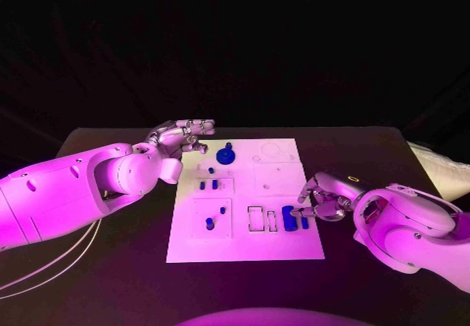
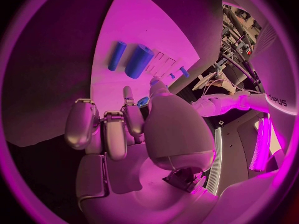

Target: Assemble the parts on the task board

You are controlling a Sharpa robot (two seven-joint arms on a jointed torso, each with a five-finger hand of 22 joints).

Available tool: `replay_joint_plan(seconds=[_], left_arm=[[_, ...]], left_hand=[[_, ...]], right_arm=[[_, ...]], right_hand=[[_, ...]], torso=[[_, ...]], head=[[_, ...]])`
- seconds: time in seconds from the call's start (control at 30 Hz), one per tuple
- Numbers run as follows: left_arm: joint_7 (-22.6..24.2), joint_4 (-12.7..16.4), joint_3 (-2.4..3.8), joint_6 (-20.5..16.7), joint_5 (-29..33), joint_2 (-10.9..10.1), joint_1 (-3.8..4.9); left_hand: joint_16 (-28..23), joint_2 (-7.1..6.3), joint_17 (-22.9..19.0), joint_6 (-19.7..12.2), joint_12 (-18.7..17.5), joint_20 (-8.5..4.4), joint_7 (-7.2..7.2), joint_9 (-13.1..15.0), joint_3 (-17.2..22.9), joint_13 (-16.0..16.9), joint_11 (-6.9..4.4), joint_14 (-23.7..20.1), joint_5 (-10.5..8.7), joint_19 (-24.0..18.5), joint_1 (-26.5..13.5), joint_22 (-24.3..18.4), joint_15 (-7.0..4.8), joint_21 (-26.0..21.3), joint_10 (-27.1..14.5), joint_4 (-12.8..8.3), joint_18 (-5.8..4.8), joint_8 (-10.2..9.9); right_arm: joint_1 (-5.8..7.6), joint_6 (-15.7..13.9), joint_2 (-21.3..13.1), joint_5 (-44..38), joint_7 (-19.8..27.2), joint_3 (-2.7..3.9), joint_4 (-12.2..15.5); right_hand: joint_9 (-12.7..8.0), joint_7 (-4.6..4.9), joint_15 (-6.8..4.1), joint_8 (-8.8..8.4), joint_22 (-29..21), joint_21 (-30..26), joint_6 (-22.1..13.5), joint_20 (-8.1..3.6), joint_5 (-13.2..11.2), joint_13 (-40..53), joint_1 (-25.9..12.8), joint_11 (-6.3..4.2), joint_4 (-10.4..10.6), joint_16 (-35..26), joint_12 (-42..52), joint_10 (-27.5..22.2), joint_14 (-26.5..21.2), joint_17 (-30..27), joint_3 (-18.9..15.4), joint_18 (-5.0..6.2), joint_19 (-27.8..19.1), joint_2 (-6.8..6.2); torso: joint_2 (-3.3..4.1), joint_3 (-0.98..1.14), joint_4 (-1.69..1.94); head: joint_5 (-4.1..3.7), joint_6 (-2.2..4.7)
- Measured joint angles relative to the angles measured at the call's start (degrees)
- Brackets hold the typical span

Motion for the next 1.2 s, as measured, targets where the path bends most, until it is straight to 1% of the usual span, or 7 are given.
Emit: replay_joint_plan(seconds=[0.23,0.47,0.67,0.83,0.93,1.07,1.2], left_arm=[[-0.04,-0.02,-0.01,0.07,0.00,-0.07,-0.06],[-0.07,0.02,-0.01,0.10,0.00,-0.20,-0.08],[-0.13,0.05,-0.01,0.14,0.00,-0.24,-0.08],[-0.17,0.06,-0.02,0.17,-0.01,-0.28,-0.09],[-0.22,0.06,-0.02,0.18,-0.01,-0.29,-0.09],[-0.27,0.07,-0.02,0.20,-0.01,-0.33,-0.09],[-0.31,0.08,-0.02,0.22,-0.02,-0.34,-0.09]], left_hand=[[0.00,0.23,0.00,0.00,0.08,0.00,0.00,0.00,0.00,-0.01,0.00,0.00,0.00,0.00,0.23,0.00,0.00,0.00,0.00,0.00,-0.01,0.00],[0.00,0.23,0.01,0.00,0.38,0.00,0.00,0.00,0.00,-0.01,0.00,0.00,0.00,0.00,0.23,0.00,0.00,0.00,0.00,0.00,0.00,0.00],[0.00,0.23,0.01,0.00,0.38,0.00,0.00,0.00,0.00,0.04,0.00,0.00,0.00,0.00,0.23,0.01,0.00,0.00,0.00,0.00,0.00,0.00],[0.00,0.23,0.01,0.00,0.38,0.00,0.00,0.00,0.00,0.04,0.00,0.00,0.00,0.00,0.23,0.01,0.00,0.00,0.00,0.00,0.00,0.00],[0.00,0.23,0.01,0.00,0.38,0.00,0.00,0.00,0.00,0.03,0.00,0.00,0.00,0.00,0.23,0.01,0.00,0.00,0.00,0.00,0.00,0.00],[0.00,0.23,0.01,0.00,0.38,0.00,0.00,0.00,0.00,0.03,0.00,0.00,0.00,0.00,0.23,0.01,0.00,0.00,0.00,0.00,0.00,0.00],[0.00,0.23,0.01,0.00,0.38,0.00,0.00,0.00,0.00,0.03,0.00,0.00,0.00,0.00,0.23,0.01,0.00,0.00,0.00,0.00,0.00,0.00]], right_arm=[[-0.47,1.47,1.02,-0.46,-1.81,-0.07,-0.88],[-1.24,2.55,2.66,-1.30,-2.71,-0.11,-1.57],[-1.81,3.24,3.95,-2.02,-3.09,-0.13,-2.52],[-2.13,3.69,4.74,-2.53,-3.27,-0.13,-3.36],[-2.56,4.02,5.30,-2.80,-3.36,-0.12,-3.85],[-3.03,4.39,6.07,-3.09,-3.41,-0.08,-4.40],[-3.16,4.39,6.41,-3.32,-3.41,0.05,-4.73]], right_hand=[[0.18,-0.14,0.00,1.08,0.27,0.00,0.14,0.00,0.23,0.42,-1.51,0.00,0.07,0.23,0.28,0.00,0.00,-0.01,-1.50,0.00,0.00,1.51],[0.23,-0.21,0.01,1.32,0.44,0.21,0.22,0.00,0.23,0.37,-1.96,0.00,0.15,0.22,0.28,0.00,0.00,-0.01,-1.89,0.00,0.00,1.96],[0.23,-0.40,0.01,1.32,0.52,0.21,0.40,0.00,0.54,0.25,-1.97,0.01,-0.02,0.22,0.28,-0.01,0.00,-0.01,-2.06,0.00,-0.01,1.96],[0.29,-0.40,0.01,1.54,0.57,0.21,0.41,0.00,0.88,0.28,-1.66,0.01,-0.02,0.22,0.28,-0.01,0.00,-0.02,-2.06,0.00,-0.01,2.26],[0.29,-0.40,0.01,1.86,0.64,0.21,0.41,0.00,1.68,0.40,-1.18,0.01,-0.17,0.22,0.05,-0.01,0.00,-0.02,-2.20,0.01,-0.01,2.74],[0.39,-0.40,0.02,2.20,0.72,0.44,0.41,0.00,2.22,0.61,-0.05,0.01,-0.33,0.22,0.05,-0.01,0.00,-0.02,-2.36,0.01,-0.01,3.86],[0.53,-0.57,0.02,2.21,0.72,0.44,0.58,0.00,2.45,0.51,0.26,-0.20,-0.33,0.22,-0.39,-0.23,0.00,-0.02,-2.37,0.01,-0.01,4.17]], torso=[[-0.01,-0.03,0.05],[0.03,-0.04,-0.01],[0.04,-0.04,-0.01],[0.04,-0.06,-0.01],[0.04,-0.06,-0.01],[0.03,-0.06,-0.04],[0.02,-0.07,-0.05]], head=[[-0.01,0.04],[0.23,0.01],[0.08,-0.12],[0.22,-0.29],[0.29,-0.35],[0.34,-0.38],[0.37,-0.41]])
